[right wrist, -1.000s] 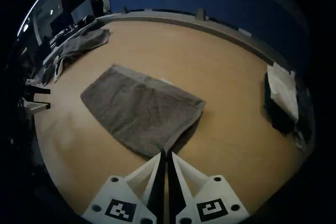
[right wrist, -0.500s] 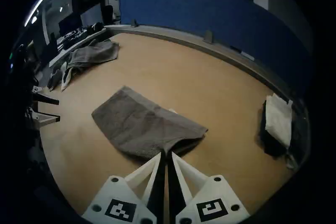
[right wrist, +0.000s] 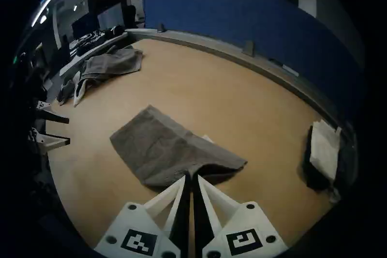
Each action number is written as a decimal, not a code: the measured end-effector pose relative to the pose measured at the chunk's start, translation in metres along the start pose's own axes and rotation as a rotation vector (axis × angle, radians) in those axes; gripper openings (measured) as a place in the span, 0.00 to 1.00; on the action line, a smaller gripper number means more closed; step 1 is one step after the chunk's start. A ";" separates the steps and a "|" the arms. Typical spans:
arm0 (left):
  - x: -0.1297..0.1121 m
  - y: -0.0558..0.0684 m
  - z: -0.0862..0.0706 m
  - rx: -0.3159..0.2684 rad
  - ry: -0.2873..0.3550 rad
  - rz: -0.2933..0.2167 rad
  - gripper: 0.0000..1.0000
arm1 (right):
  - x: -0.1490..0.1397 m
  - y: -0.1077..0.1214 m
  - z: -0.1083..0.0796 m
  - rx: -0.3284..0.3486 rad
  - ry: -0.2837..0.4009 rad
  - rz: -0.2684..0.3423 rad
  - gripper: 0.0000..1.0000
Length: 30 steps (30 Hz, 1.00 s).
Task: Fold towel
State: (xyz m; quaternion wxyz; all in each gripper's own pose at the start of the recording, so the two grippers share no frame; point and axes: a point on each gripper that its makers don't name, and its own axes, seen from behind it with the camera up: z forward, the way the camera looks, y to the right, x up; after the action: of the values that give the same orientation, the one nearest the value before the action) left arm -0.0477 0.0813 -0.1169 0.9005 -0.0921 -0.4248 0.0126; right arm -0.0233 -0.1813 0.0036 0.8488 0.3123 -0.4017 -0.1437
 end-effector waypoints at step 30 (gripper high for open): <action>-0.019 -0.027 -0.011 0.029 0.050 -0.139 0.94 | 0.021 -0.167 0.104 0.282 -0.112 -0.290 0.03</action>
State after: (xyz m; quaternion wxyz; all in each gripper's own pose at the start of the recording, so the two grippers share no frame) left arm -0.0528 0.0512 -0.1338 0.9107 -0.0497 -0.4074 -0.0464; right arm -0.0888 -0.3625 -0.0421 0.7434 0.4741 -0.4152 -0.2240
